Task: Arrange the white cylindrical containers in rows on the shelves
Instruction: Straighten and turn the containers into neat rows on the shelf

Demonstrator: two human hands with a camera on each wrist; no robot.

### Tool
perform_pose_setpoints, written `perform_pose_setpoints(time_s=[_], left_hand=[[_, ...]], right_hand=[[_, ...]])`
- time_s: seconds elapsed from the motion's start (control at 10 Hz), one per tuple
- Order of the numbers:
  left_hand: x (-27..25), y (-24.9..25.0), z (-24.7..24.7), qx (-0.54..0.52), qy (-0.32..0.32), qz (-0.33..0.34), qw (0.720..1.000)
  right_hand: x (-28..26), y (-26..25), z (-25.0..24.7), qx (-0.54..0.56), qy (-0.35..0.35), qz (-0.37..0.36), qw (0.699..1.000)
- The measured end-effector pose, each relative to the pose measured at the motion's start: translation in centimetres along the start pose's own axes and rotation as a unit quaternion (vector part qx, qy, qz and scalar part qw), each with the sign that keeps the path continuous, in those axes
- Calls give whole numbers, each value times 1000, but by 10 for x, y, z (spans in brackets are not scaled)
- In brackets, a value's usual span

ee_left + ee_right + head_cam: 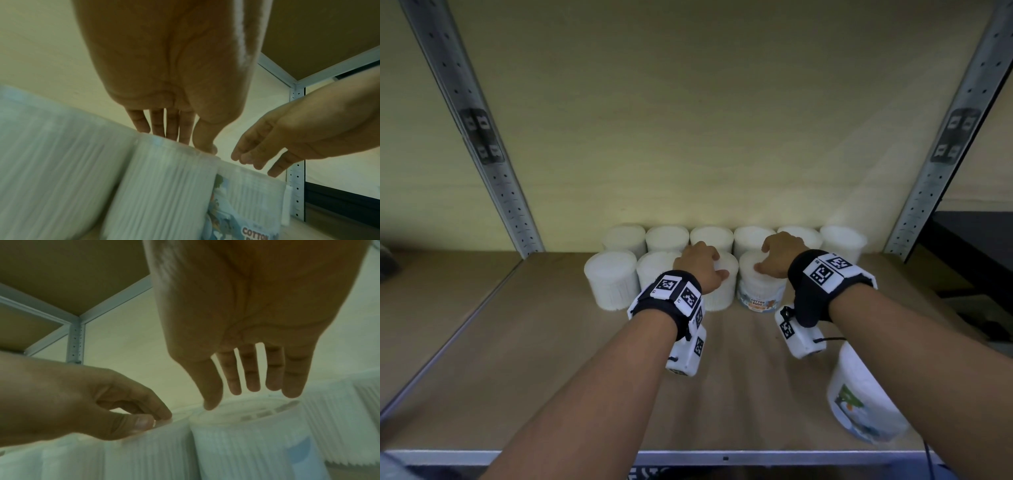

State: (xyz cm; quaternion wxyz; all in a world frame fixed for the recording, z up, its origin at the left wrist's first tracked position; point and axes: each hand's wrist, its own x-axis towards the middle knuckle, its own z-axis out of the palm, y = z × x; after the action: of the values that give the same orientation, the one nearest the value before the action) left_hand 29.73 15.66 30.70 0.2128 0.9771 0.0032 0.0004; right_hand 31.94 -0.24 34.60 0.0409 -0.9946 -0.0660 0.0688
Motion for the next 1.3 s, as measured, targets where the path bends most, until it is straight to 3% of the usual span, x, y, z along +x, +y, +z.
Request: perform_pose_setpoints(time_s=[1.0,1.3], left_hand=[[-3,3,-7,-9,-28,6,1000],[-2,7,-29,26,-137,38,990]], right_hand=[[8,3,8,-37,0,-51,998],[10,5,10,-35,4,-48,998]])
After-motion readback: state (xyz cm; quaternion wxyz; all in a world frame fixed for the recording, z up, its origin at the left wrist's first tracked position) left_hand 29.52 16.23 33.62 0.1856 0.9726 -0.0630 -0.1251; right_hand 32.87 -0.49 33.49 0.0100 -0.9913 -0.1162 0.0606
